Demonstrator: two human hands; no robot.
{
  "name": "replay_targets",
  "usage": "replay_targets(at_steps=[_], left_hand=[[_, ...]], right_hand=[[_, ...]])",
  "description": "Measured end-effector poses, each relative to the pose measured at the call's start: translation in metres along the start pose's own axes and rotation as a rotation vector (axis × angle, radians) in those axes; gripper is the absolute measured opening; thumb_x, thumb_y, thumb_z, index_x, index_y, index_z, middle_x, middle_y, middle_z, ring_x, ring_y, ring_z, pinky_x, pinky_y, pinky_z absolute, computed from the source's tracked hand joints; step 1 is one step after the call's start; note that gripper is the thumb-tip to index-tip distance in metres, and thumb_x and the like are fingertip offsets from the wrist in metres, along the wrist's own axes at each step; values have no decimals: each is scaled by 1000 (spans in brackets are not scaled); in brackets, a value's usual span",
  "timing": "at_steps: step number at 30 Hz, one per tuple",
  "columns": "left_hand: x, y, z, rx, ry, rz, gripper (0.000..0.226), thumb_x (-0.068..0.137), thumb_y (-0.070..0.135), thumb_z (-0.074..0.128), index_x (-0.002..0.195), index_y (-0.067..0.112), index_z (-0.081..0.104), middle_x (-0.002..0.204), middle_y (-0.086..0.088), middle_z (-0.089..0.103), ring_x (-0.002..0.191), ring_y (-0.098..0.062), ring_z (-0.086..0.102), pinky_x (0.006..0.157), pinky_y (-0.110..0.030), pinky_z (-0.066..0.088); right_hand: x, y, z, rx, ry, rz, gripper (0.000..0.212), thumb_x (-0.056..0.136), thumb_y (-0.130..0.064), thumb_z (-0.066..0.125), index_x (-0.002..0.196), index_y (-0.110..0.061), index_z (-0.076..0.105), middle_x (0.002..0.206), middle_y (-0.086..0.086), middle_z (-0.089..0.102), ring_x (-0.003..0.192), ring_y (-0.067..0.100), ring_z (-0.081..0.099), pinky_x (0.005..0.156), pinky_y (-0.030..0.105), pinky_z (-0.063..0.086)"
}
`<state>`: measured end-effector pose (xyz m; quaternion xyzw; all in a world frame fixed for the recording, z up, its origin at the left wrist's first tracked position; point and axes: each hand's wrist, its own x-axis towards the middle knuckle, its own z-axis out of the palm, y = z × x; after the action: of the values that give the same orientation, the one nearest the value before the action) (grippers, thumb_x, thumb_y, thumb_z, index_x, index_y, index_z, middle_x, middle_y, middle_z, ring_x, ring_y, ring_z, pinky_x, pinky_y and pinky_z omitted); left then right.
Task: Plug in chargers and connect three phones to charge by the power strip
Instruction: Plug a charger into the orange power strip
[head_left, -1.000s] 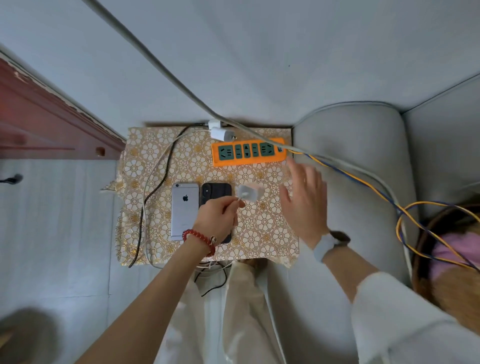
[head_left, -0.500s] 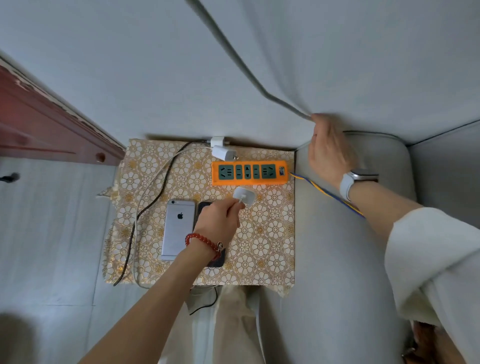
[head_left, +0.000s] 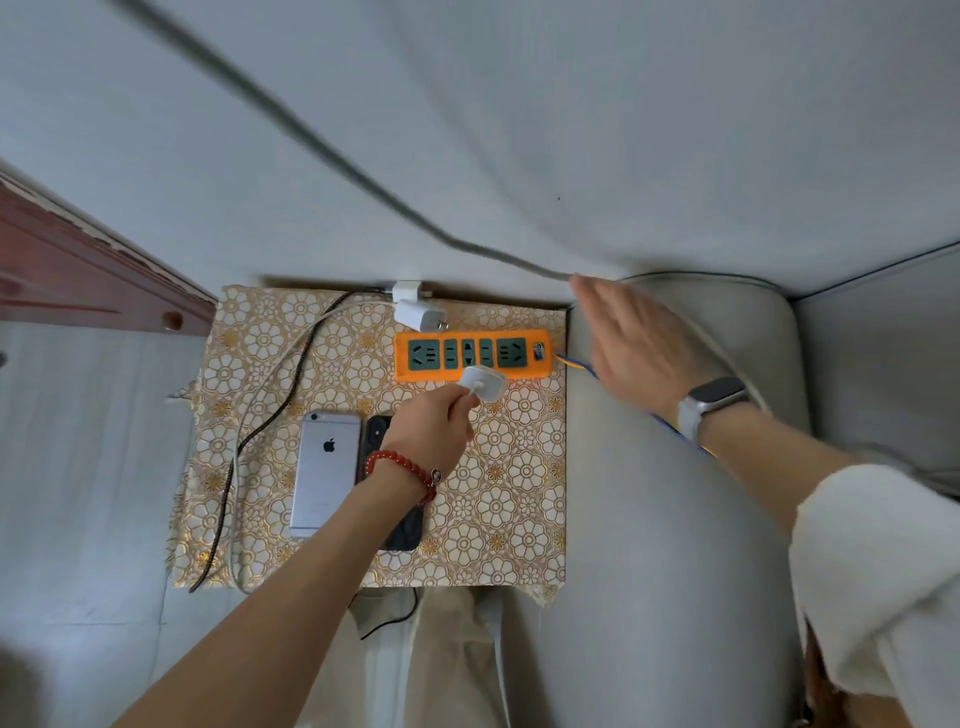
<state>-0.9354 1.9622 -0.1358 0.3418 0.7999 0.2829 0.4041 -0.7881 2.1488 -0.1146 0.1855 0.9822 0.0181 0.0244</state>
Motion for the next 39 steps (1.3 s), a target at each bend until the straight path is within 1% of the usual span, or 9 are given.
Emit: replay_targets(at_steps=[5, 9, 13, 17, 23, 26, 30, 33, 39], left_hand=[[0, -1, -3, 6, 2, 30, 25, 94, 17, 41, 96, 11, 65, 59, 12, 54, 52, 1, 47, 50, -15, 36], [-6, 0, -5, 2, -1, 97, 25, 94, 17, 42, 93, 9, 65, 62, 5, 58, 49, 1, 45, 49, -15, 33], [-16, 0, -3, 26, -25, 189, 27, 94, 18, 40, 93, 7, 65, 64, 2, 59, 47, -3, 46, 49, -24, 43], [-20, -5, -2, 34, -29, 225, 24, 94, 20, 42, 89, 11, 63, 61, 0, 58, 55, -20, 54, 56, -42, 51], [-3, -16, 0, 9, 86, 234, 20, 90, 22, 50, 94, 12, 66, 77, 0, 62, 70, -15, 56, 66, -34, 52], [21, -32, 1, 305, 216, 190, 29, 89, 26, 51, 114, 14, 57, 117, -7, 59, 112, -27, 47, 91, -42, 40], [63, -39, 10, 771, 65, 294, 64, 84, 32, 54, 138, 24, 19, 148, 3, 26, 135, -27, 17, 104, -48, 24], [80, -38, 24, 887, 42, 341, 70, 84, 26, 54, 140, 21, 11, 152, 4, 18, 140, -28, 5, 109, -55, 14], [70, -47, 25, 797, 101, 333, 65, 75, 10, 63, 131, 22, 33, 140, 6, 42, 140, -28, 7, 108, -60, -4]], right_hand=[[-3, -39, 15, 190, 18, -81, 56, 72, -1, 60, 125, -5, 44, 114, 18, 60, 95, 30, 61, 82, 43, 54], [-2, -49, 18, 288, -79, -125, 56, 75, -15, 68, 126, -6, 48, 114, 13, 60, 96, 28, 62, 76, 41, 57], [-5, -71, 25, 448, -166, -138, 56, 81, -18, 65, 132, -18, 42, 118, 11, 56, 90, 25, 61, 58, 30, 54], [-4, -88, 39, 509, -206, -15, 48, 86, -15, 58, 131, -23, 44, 121, 12, 47, 86, 23, 57, 55, 27, 51], [4, -105, 57, 745, 71, 358, 46, 79, 4, 61, 122, -9, 50, 121, 15, 48, 102, 29, 55, 61, 35, 56], [2, -111, 69, 837, 151, 504, 50, 80, 8, 59, 123, -13, 47, 126, 12, 45, 114, 24, 48, 76, 33, 56], [-12, -109, 81, 837, 181, 525, 62, 79, 6, 62, 123, -29, 38, 126, 6, 43, 111, 16, 48, 77, 19, 48], [-21, -100, 83, 835, 176, 557, 59, 77, 5, 64, 123, -25, 42, 125, 5, 45, 113, 8, 42, 81, 16, 44], [-30, -99, 72, 899, 178, 621, 50, 81, -9, 66, 126, -14, 45, 119, 6, 50, 100, -1, 42, 77, -8, 31]])
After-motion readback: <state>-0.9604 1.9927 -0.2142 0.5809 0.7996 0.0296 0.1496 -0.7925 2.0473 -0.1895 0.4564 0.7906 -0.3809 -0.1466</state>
